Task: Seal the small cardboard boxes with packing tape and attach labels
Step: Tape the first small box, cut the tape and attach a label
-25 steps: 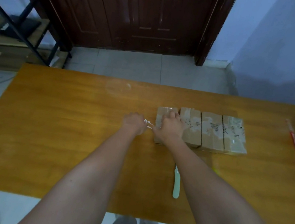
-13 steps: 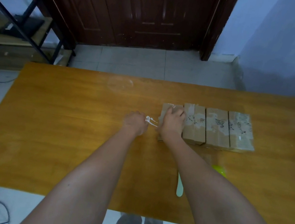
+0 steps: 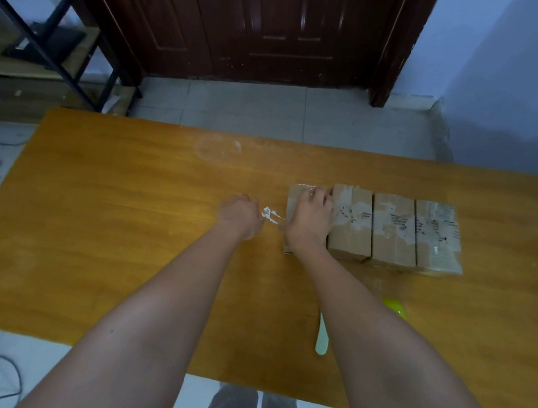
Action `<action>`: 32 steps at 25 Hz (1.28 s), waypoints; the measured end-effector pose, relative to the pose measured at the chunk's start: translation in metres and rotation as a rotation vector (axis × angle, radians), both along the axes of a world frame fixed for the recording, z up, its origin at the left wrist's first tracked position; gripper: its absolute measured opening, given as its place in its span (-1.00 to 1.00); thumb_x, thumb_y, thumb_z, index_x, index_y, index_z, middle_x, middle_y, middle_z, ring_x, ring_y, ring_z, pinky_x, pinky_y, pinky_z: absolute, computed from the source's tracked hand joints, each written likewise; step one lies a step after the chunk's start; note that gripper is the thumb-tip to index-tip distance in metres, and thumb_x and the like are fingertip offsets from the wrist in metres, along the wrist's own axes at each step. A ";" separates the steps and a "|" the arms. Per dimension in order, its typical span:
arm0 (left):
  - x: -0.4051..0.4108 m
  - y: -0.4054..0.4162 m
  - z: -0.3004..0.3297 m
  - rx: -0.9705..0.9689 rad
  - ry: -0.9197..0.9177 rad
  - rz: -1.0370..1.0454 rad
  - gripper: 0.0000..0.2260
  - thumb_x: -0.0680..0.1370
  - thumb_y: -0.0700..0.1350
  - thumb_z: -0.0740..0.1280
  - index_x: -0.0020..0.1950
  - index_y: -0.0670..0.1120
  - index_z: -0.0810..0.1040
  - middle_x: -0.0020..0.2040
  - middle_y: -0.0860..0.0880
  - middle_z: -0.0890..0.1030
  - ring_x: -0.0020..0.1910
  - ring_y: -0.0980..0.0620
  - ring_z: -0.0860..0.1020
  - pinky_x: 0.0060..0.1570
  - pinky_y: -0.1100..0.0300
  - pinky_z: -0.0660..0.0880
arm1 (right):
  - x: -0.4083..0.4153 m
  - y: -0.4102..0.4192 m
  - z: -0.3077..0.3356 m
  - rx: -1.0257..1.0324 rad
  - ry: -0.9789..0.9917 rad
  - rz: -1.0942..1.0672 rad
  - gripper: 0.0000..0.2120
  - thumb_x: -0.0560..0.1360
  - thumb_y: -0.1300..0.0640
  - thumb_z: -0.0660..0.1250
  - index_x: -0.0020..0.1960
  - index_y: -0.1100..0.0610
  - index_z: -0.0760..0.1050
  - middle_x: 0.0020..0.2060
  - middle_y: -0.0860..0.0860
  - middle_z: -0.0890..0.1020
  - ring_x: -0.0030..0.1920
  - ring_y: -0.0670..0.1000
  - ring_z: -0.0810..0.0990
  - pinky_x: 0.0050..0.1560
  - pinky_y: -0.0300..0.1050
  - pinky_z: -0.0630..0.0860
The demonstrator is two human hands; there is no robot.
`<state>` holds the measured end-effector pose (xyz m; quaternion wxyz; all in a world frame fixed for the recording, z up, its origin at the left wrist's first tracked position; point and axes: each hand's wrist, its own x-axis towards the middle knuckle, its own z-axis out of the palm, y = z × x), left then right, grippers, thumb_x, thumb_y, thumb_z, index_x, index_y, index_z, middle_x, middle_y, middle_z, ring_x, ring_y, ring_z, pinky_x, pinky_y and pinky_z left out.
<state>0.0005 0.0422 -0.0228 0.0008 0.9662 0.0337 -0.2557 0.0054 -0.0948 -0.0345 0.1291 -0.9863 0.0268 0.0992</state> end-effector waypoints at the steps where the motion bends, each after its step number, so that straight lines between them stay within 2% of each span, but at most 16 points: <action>1: 0.000 0.000 -0.001 -0.002 -0.003 -0.001 -0.61 0.65 -0.01 0.07 0.37 -0.20 0.37 0.35 -0.18 0.43 0.32 -0.17 0.39 0.18 0.00 0.38 | 0.000 0.001 -0.001 -0.001 0.010 -0.016 -0.12 0.31 -0.08 0.55 0.46 0.15 0.19 0.41 0.17 0.25 0.42 0.23 0.19 0.38 0.08 0.30; 4: -0.001 0.004 -0.004 0.006 -0.011 0.000 -0.60 0.65 -0.01 0.06 0.39 -0.20 0.36 0.36 -0.18 0.42 0.32 -0.17 0.39 0.20 -0.01 0.37 | 0.005 0.001 0.000 0.012 0.049 -0.082 -0.04 0.28 -0.12 0.57 0.47 0.19 0.14 0.37 0.27 0.26 0.37 0.25 0.23 0.36 0.07 0.33; 8: -0.002 0.007 -0.007 0.014 0.003 0.010 -0.61 0.65 -0.01 0.06 0.39 -0.19 0.36 0.35 -0.18 0.41 0.32 -0.18 0.38 0.19 -0.03 0.38 | 0.009 0.001 0.001 -0.018 -0.024 0.001 -0.12 0.26 -0.23 0.53 0.39 0.14 0.25 0.32 0.18 0.34 0.32 0.23 0.28 0.33 0.08 0.32; 10: -0.002 0.008 -0.007 0.007 0.004 0.018 -0.61 0.64 -0.01 0.07 0.38 -0.19 0.36 0.35 -0.17 0.42 0.32 -0.18 0.38 0.19 -0.04 0.38 | 0.006 0.003 0.000 -0.038 -0.002 0.024 -0.10 0.28 -0.24 0.51 0.43 0.09 0.20 0.38 0.16 0.27 0.35 0.25 0.27 0.34 0.11 0.31; 13: -0.001 0.012 -0.003 0.018 0.021 0.031 -0.61 0.64 -0.01 0.08 0.39 -0.18 0.36 0.36 -0.17 0.41 0.33 -0.18 0.37 0.21 -0.04 0.36 | 0.003 0.005 -0.001 -0.014 0.073 -0.003 -0.07 0.32 -0.19 0.51 0.50 0.05 0.10 0.46 0.25 0.13 0.33 0.25 0.34 0.27 0.08 0.42; 20: 0.008 0.021 0.049 0.091 0.314 0.081 -0.60 0.65 -0.04 0.10 0.46 -0.12 0.32 0.43 -0.13 0.38 0.36 -0.15 0.40 0.22 0.01 0.39 | 0.004 0.010 0.036 -0.025 0.101 -0.018 -0.15 0.30 -0.23 0.50 0.41 0.09 0.20 0.34 0.21 0.27 0.23 0.22 0.39 0.16 0.07 0.49; 23: 0.001 0.023 0.072 0.079 0.320 0.078 -0.60 0.64 -0.06 0.11 0.45 -0.16 0.34 0.43 -0.15 0.40 0.36 -0.17 0.41 0.22 0.02 0.40 | -0.002 0.017 0.059 -0.029 0.083 -0.026 -0.14 0.28 -0.19 0.53 0.39 0.08 0.20 0.32 0.19 0.30 0.21 0.21 0.40 0.08 0.05 0.51; 27: -0.029 0.031 0.095 0.095 0.302 0.027 -0.61 0.63 -0.09 0.11 0.45 -0.16 0.35 0.43 -0.16 0.40 0.38 -0.17 0.40 0.21 0.02 0.40 | -0.030 0.033 0.084 -0.074 0.042 -0.066 -0.12 0.26 -0.25 0.52 0.40 0.06 0.21 0.35 0.19 0.28 0.22 0.21 0.41 0.02 0.03 0.47; 32: -0.076 0.054 0.096 0.097 0.290 -0.050 -0.66 0.64 -0.07 0.13 0.37 -0.18 0.43 0.31 -0.15 0.49 0.25 -0.16 0.49 0.05 0.06 0.43 | -0.084 0.054 0.086 -0.104 0.029 -0.126 -0.14 0.26 -0.25 0.52 0.39 0.05 0.21 0.34 0.19 0.29 0.22 0.22 0.42 0.05 0.04 0.48</action>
